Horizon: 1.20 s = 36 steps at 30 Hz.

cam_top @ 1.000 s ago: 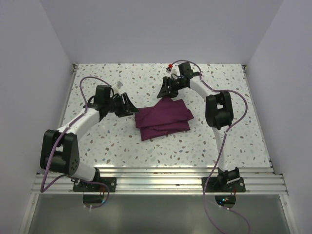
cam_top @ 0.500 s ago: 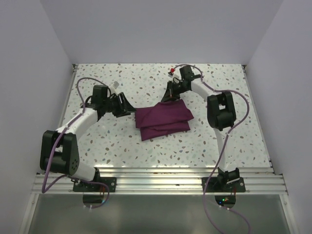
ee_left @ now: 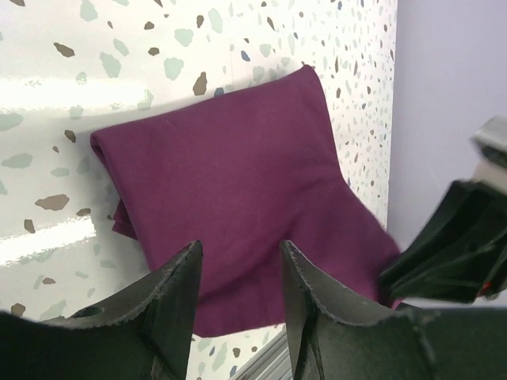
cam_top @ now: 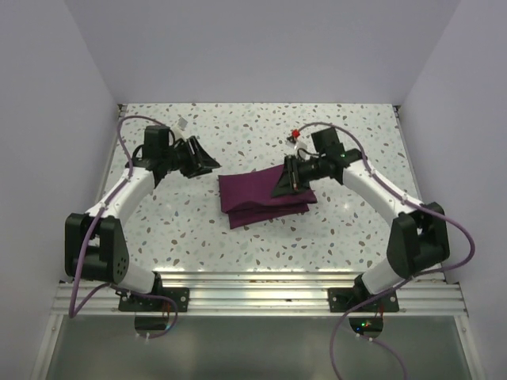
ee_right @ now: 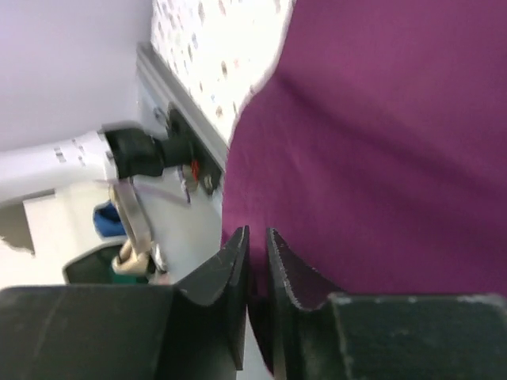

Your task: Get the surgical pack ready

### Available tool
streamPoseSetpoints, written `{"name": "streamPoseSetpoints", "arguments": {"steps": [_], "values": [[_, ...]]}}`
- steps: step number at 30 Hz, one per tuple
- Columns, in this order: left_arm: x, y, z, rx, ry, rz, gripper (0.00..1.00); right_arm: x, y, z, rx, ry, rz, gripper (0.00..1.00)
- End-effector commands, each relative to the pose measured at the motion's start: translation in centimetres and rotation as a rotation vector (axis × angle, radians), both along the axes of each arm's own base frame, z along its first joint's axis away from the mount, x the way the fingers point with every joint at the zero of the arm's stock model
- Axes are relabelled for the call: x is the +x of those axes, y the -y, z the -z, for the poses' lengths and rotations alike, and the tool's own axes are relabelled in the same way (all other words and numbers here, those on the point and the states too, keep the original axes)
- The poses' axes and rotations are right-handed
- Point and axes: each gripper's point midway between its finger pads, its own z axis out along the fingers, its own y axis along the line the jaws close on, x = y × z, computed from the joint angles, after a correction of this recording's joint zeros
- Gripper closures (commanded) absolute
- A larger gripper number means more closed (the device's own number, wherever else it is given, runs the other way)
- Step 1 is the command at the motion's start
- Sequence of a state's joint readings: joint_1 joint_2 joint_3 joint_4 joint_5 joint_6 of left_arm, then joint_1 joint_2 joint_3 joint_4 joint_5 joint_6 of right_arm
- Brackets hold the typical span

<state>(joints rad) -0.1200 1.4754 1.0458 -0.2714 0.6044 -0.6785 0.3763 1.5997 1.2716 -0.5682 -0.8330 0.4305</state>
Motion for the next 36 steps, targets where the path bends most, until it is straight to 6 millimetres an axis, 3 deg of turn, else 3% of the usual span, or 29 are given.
{"name": "streamPoseSetpoints", "arguments": {"steps": [1,3,5,6,7,8,9,11,13,14,16,17,18,20,23,27,29,33,36], "values": [[0.3,0.6,-1.1,-0.046,0.006,0.031,0.53,-6.2,1.2,1.9,-0.018,-0.133,-0.049,0.73],[0.2,1.0,-0.4,-0.062,-0.023,0.048,0.53,-8.1,2.2,2.3,-0.038,-0.139,-0.076,0.53],[0.2,1.6,-0.1,-0.077,-0.029,0.068,0.54,-7.4,3.4,1.7,-0.088,-0.09,-0.047,0.42],[0.0,2.3,0.0,-0.084,-0.028,0.089,0.54,-5.6,3.6,0.9,-0.116,-0.027,-0.018,0.35],[0.2,2.9,-0.2,-0.1,-0.017,0.107,0.54,-4.0,4.0,0.7,-0.127,-0.009,0.018,0.34],[0.2,3.5,0.2,-0.113,-0.033,0.115,0.55,-2.4,4.0,1.8,-0.151,-0.04,0.042,0.34],[0.0,4.5,0.4,-0.12,-0.039,0.138,0.56,-0.5,3.6,0.5,-0.128,-0.017,0.064,0.34],[0.3,6.2,0.9,-0.158,-0.055,0.166,0.59,2.9,2.4,1.6,-0.095,-0.026,0.103,0.37],[0.0,8.6,0.7,-0.201,-0.043,0.229,0.61,4.6,0.8,1.5,-0.01,-0.065,0.124,0.5],[0.4,9.5,1.3,-0.222,-0.05,0.235,0.65,6.1,-0.2,2.4,0.029,-0.063,0.121,0.64],[-0.1,11.5,1.7,-0.249,-0.061,0.291,0.7,6.7,-1.2,2.9,0.083,-0.108,0.112,0.74],[0.2,12.0,2.8,-0.251,-0.086,0.298,0.74,7.3,-1.4,3.3,0.097,-0.102,0.113,0.84],[-0.1,12.6,3.2,-0.256,-0.101,0.319,0.76,7.5,-1.7,4.8,0.091,-0.148,0.118,0.88],[0.0,12.8,4.6,-0.267,-0.127,0.328,0.81,7.5,-2.2,5.7,0.126,-0.168,0.1,0.93],[-0.2,12.1,6.6,-0.246,-0.163,0.338,0.86,7.4,-1.9,7.8,0.113,-0.205,0.103,0.94],[-1.8,9.3,10.2,-0.201,-0.247,0.307,0.89,8.5,0.9,10.2,0.067,-0.228,0.183,0.93],[-1.8,7.4,10.4,-0.188,-0.241,0.28,0.89,9.1,2.3,10.9,0.062,-0.23,0.223,0.93],[-2.9,4.1,10.6,-0.106,-0.267,0.241,0.89,10.9,7.1,12.7,-0.014,-0.247,0.335,0.93],[-3.7,1.9,11.0,0.003,-0.273,0.233,0.89,11.2,10.2,13.9,-0.086,-0.279,0.405,0.93]]}}
